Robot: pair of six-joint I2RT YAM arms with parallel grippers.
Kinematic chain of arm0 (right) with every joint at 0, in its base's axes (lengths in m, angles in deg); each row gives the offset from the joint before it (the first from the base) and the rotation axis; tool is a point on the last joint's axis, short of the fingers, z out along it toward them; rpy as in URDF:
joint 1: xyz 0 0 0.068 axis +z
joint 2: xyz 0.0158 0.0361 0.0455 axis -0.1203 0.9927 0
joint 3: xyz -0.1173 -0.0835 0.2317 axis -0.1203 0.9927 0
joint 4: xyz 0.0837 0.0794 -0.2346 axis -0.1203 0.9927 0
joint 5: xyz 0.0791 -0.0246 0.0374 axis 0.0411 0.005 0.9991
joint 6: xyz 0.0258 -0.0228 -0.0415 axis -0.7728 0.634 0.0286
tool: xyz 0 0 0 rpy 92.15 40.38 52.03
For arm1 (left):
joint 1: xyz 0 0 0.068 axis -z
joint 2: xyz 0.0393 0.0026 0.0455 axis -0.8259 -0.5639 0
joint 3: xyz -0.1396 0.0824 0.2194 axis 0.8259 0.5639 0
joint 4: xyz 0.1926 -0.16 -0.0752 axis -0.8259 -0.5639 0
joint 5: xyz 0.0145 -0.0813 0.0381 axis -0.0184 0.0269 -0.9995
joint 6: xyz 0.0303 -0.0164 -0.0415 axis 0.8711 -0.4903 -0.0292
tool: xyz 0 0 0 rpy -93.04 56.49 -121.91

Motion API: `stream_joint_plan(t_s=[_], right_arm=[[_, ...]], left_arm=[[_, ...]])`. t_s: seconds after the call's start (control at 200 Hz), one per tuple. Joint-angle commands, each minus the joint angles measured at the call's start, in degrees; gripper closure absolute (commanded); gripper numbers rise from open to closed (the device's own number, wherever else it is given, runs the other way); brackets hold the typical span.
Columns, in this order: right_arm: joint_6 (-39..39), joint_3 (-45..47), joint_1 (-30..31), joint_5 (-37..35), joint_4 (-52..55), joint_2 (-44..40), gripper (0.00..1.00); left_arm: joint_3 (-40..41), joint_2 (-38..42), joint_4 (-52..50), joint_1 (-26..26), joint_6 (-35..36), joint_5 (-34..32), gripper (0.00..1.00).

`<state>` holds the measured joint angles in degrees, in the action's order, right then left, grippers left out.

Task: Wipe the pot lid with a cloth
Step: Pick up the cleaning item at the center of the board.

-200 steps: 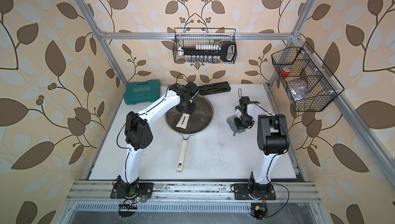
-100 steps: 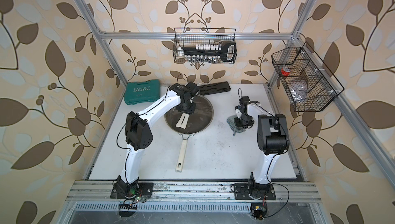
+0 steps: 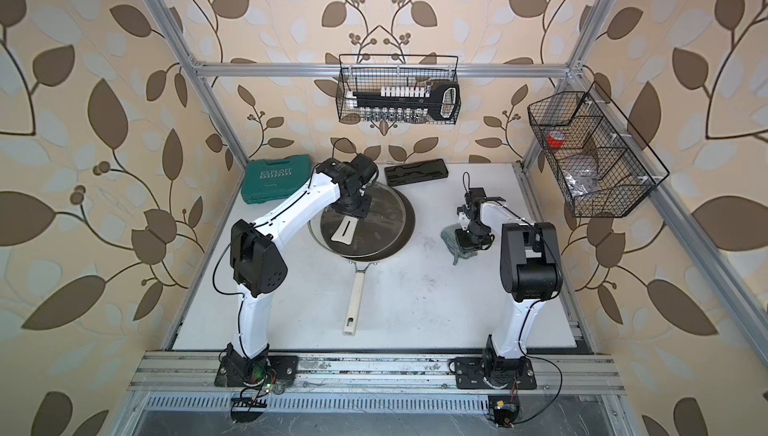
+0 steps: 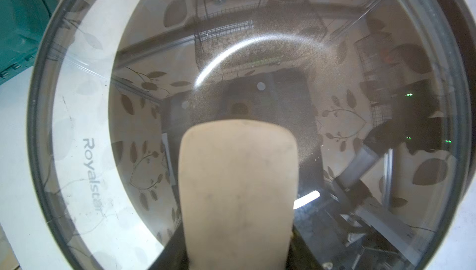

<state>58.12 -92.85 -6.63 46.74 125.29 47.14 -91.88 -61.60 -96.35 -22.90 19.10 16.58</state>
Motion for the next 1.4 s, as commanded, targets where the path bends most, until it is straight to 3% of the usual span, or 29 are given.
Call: stream_joint_plan(t_s=[0.0,0.155,0.58,0.815,0.955,1.395], right_arm=[[1.0,-1.1,0.1,1.2,-0.1,-0.9,1.00],[1.5,-1.4,0.2,1.4,-0.4,-1.8,1.00],[3.2,-1.7,0.1,1.9,-2.2,-6.0,1.00],[3.8,-1.6,-0.9,4.1,-4.3,-8.8,1.00],[5.4,-2.6,-2.3,9.1,-4.5,-10.6,1.00],[10.0,-10.0,-6.3,25.2,1.2,-15.2,1.00]], left_arm=[[1.1,10.3,6.2,-0.3,0.9,-3.1,1.00],[6.4,14.7,11.3,-0.6,1.5,-1.7,1.00],[31.3,32.3,38.0,-3.7,4.7,14.3,1.00],[36.8,38.5,44.0,-5.3,6.6,19.2,1.00],[39.9,41.4,48.5,-8.0,3.9,25.2,1.00],[47.8,48.2,60.6,-10.8,1.5,31.0,1.00]])
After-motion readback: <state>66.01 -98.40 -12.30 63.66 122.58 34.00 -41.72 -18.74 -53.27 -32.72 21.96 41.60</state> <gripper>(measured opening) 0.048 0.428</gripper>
